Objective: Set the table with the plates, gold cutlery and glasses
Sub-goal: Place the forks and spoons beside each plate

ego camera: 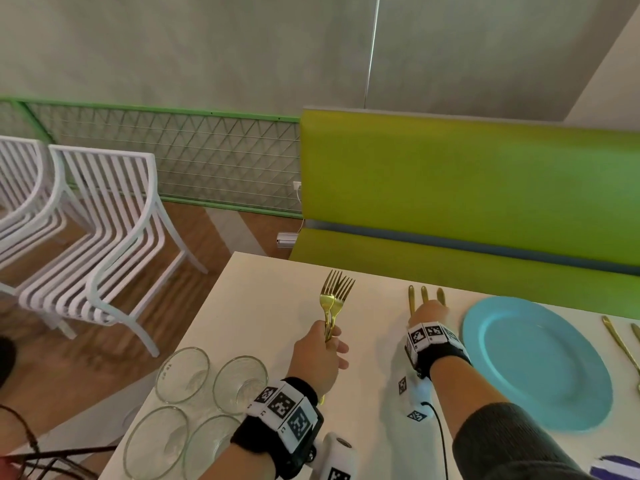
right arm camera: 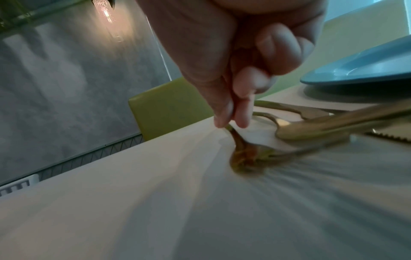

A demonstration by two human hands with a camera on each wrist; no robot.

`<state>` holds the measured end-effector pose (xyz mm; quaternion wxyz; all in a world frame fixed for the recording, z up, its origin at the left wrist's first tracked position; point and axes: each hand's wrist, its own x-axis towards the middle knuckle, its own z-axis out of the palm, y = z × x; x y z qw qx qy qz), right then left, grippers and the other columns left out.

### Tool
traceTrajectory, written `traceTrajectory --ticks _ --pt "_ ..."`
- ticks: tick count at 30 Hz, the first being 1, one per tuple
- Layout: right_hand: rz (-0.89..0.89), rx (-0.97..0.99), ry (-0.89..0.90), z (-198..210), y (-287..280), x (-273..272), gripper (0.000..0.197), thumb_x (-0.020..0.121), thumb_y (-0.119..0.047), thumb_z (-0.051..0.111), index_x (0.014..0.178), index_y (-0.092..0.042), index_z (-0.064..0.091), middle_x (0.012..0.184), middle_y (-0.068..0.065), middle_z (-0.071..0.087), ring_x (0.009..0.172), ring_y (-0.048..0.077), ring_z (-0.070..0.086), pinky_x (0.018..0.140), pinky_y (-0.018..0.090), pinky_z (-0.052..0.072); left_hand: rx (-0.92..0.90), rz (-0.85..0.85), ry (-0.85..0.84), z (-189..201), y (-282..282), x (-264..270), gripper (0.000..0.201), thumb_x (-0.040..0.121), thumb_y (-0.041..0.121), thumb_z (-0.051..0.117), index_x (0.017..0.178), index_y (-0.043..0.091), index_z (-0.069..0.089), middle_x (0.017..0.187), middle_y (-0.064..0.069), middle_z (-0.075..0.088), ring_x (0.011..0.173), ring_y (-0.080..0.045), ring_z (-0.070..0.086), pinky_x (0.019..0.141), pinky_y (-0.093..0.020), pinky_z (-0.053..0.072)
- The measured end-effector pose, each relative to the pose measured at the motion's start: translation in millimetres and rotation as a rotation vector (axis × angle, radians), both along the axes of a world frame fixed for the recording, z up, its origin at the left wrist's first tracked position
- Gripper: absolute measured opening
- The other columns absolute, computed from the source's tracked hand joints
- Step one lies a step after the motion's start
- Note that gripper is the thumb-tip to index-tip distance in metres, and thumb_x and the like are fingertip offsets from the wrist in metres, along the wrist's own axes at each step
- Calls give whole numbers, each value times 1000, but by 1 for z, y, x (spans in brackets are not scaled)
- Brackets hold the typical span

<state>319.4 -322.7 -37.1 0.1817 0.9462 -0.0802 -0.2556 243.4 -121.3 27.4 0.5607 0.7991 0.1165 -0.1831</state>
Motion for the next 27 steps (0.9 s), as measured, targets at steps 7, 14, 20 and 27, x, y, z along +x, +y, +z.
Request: traceTrajectory --ticks 7,14,20,27 --pt "-117 235 -231 39 12 -10 48 102 -22 28 148 -11 23 151 8 35 141 17 30 116 32 22 -24 0 -41 14 5 -13 18 97 7 39 100 13 55 80 3 57 57 -8 54 50 -12 45" --pt "-463 594 -627 119 -8 -84 27 94 -26 49 83 -15 72 93 9 68 78 22 57 62 23 49 -43 -58 -137 45 12 -43 13 97 12 44 100 12 57 76 0 57 58 -8 52 46 -8 46" --pt "-344 733 -827 158 13 -182 20 88 -24 62 103 -16 74 106 2 73 97 17 65 82 17 41 -137 -273 -142 78 19 -98 15 99 15 41 110 14 50 77 -2 61 58 -11 57 49 -14 49" --pt "222 725 -876 168 76 -273 18 54 -2 79 66 -15 78 62 3 70 53 16 67 59 16 52 -133 -486 -111 96 11 -159 19 99 18 36 109 12 50 78 -6 62 55 -14 58 45 -18 46"
